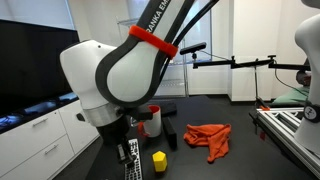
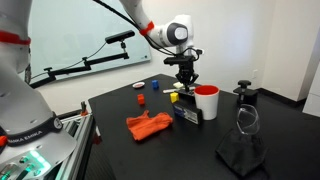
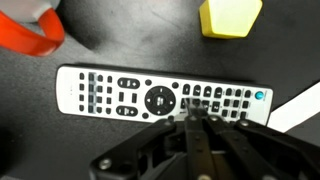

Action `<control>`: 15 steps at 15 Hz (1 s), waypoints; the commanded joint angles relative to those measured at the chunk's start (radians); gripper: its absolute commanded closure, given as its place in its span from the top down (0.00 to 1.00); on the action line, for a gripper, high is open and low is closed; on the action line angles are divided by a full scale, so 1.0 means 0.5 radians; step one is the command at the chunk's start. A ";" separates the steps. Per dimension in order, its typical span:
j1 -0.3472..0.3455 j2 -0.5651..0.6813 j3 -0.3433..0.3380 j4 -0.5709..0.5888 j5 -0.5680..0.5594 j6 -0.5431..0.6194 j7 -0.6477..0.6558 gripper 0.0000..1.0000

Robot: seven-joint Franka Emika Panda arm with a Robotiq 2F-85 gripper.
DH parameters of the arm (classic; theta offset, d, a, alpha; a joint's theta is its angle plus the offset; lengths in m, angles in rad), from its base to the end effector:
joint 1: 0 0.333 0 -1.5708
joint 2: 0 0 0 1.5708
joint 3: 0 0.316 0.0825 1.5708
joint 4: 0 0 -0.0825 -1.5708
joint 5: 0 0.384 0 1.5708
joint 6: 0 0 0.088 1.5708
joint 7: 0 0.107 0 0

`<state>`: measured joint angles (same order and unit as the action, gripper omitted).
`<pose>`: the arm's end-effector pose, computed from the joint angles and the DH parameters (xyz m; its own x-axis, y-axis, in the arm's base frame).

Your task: Press a button on the remote

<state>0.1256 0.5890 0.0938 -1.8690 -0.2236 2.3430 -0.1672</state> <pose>0.6126 0.1307 0.1894 0.8534 0.5050 -0.1288 0.5157 -0.8540 0.0690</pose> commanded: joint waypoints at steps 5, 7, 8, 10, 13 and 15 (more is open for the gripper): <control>-0.007 0.031 -0.031 0.041 -0.007 -0.023 -0.030 0.00; -0.008 0.035 -0.037 0.042 -0.007 -0.016 -0.029 0.00; -0.009 0.038 -0.039 0.043 -0.007 -0.015 -0.030 0.00; -0.010 0.043 -0.040 0.044 -0.003 -0.015 -0.031 0.00; -0.008 0.057 -0.043 0.057 0.000 -0.038 -0.027 0.00; -0.001 0.079 -0.050 0.082 -0.004 -0.063 -0.013 0.00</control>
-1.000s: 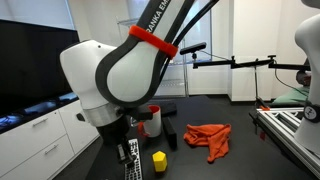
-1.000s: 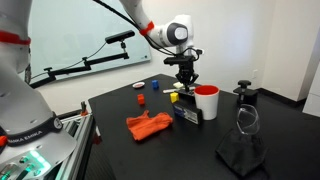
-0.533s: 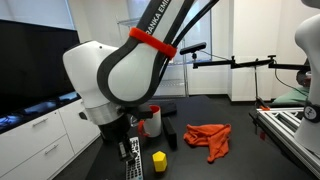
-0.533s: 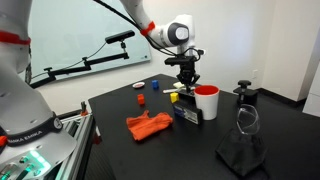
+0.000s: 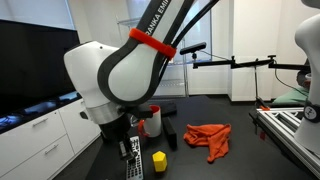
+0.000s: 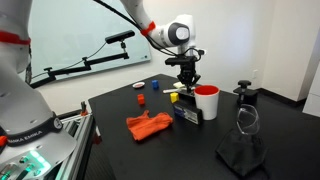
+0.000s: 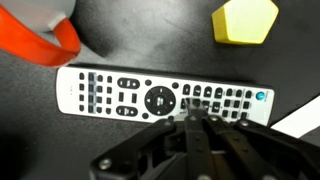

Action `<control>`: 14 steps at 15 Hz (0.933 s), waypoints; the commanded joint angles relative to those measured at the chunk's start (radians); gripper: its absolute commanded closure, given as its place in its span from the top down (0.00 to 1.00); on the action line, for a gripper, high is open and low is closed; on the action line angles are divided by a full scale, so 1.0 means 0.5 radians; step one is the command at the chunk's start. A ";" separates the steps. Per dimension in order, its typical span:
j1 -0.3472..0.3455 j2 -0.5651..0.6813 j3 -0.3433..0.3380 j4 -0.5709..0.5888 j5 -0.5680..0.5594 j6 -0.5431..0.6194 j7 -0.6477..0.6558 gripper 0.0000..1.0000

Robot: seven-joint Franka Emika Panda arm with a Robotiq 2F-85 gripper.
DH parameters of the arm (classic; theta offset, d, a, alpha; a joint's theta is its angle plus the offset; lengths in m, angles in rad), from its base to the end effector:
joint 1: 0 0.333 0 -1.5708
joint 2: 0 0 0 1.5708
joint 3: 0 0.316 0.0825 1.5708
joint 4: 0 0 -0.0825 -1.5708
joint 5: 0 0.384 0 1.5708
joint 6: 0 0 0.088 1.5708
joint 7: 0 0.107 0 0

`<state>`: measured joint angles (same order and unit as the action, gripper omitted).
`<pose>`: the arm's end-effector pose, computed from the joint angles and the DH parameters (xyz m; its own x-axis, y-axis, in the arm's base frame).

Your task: Press a button on the remote

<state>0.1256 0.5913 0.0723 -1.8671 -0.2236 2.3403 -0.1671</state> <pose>0.6151 0.1179 0.1880 0.8623 0.4876 -0.1363 0.5001 -0.8623 0.0792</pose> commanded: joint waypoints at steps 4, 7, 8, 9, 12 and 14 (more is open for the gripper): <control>-0.003 0.092 -0.006 0.112 0.000 -0.093 -0.014 0.00; -0.004 0.097 -0.005 0.123 0.001 -0.104 -0.014 0.00; -0.005 0.099 -0.004 0.128 0.002 -0.110 -0.014 0.00; -0.008 0.088 0.000 0.122 0.007 -0.120 -0.020 0.00; -0.012 0.054 0.007 0.099 0.014 -0.118 -0.026 0.00; -0.015 0.031 0.012 0.082 0.019 -0.115 -0.029 0.00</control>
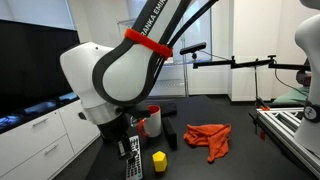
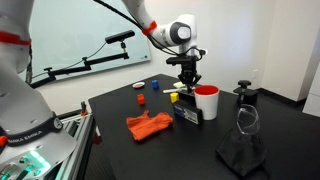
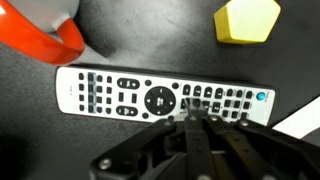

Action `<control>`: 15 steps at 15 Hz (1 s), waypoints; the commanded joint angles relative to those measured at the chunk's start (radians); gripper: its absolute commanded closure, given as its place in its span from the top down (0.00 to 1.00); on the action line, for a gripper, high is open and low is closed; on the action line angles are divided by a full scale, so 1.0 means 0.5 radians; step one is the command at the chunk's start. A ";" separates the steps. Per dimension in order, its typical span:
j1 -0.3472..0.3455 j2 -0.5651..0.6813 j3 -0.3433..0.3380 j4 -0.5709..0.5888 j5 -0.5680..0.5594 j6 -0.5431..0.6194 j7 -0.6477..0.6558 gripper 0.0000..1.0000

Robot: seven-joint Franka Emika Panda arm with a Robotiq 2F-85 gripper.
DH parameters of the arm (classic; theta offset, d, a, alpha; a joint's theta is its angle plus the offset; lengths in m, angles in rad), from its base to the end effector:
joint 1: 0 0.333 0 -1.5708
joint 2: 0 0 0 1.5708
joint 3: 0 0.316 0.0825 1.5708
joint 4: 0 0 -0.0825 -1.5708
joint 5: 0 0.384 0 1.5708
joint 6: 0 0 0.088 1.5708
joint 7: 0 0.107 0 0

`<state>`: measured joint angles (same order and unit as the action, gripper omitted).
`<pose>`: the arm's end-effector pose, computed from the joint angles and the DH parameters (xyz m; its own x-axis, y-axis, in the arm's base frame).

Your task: Press a button on the remote

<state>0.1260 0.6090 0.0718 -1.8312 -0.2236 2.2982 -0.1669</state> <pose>0.6208 0.1174 0.1875 0.8620 0.4809 -0.1600 0.4967 -0.8645 0.0777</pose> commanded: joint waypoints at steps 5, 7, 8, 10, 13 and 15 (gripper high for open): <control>-0.015 -0.051 0.014 -0.028 0.020 -0.023 -0.020 0.00; -0.013 -0.070 0.013 -0.044 0.020 -0.022 -0.012 0.00; -0.014 -0.085 0.013 -0.056 0.021 -0.028 -0.012 0.00; -0.012 -0.127 0.011 -0.092 0.020 -0.035 0.000 0.00; -0.010 -0.177 0.011 -0.126 0.022 -0.034 0.013 0.00; -0.009 -0.194 0.009 -0.129 0.022 -0.038 0.021 0.00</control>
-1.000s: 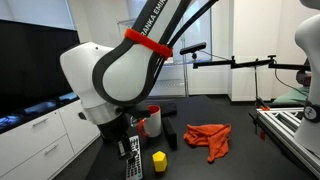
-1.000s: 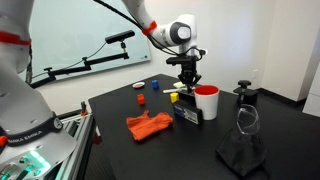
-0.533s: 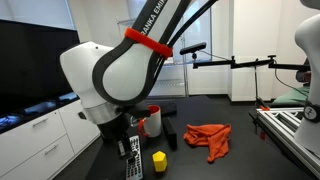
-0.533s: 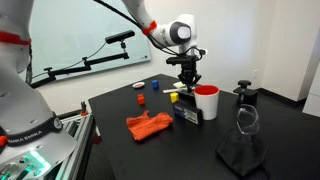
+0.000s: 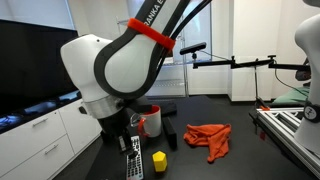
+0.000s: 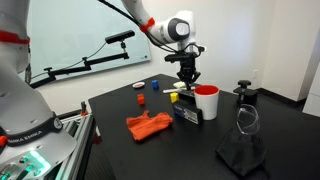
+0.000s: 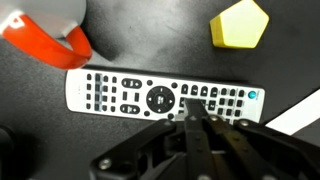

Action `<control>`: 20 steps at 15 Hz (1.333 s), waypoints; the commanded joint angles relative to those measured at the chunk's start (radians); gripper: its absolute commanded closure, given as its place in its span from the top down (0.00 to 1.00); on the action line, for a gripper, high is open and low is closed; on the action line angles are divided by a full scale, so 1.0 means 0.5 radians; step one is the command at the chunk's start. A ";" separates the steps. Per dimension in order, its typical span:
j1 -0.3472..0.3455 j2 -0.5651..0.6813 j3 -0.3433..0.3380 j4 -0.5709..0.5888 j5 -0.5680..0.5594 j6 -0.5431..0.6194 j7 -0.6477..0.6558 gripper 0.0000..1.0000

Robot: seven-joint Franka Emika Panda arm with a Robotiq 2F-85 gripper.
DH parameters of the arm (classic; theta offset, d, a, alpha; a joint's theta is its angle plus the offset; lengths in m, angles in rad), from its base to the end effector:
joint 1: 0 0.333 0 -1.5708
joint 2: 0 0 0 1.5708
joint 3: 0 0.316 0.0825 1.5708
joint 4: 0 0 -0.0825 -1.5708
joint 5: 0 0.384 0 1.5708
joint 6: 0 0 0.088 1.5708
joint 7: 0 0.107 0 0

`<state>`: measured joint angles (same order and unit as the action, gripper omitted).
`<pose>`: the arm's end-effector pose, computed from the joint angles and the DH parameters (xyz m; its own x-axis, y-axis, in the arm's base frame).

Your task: Press a button on the remote

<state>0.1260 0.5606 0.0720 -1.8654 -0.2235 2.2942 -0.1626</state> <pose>0.6149 0.1164 0.2044 0.8653 0.4779 -0.1511 0.4930 -0.8659 0.0849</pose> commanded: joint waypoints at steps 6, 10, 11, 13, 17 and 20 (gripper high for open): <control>-0.009 -0.111 0.009 -0.064 0.031 -0.064 0.036 0.00; -0.015 -0.147 0.015 -0.094 0.052 -0.090 0.048 0.00; -0.026 -0.204 0.027 -0.148 0.057 -0.061 0.019 0.00; -0.035 -0.333 0.039 -0.249 0.069 -0.058 -0.003 0.00; -0.050 -0.628 0.054 -0.484 0.109 -0.033 -0.030 0.00; -0.060 -0.815 0.057 -0.624 0.171 -0.040 -0.049 0.00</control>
<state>0.1177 0.2566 0.0853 -2.0919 -0.1838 2.2606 -0.1492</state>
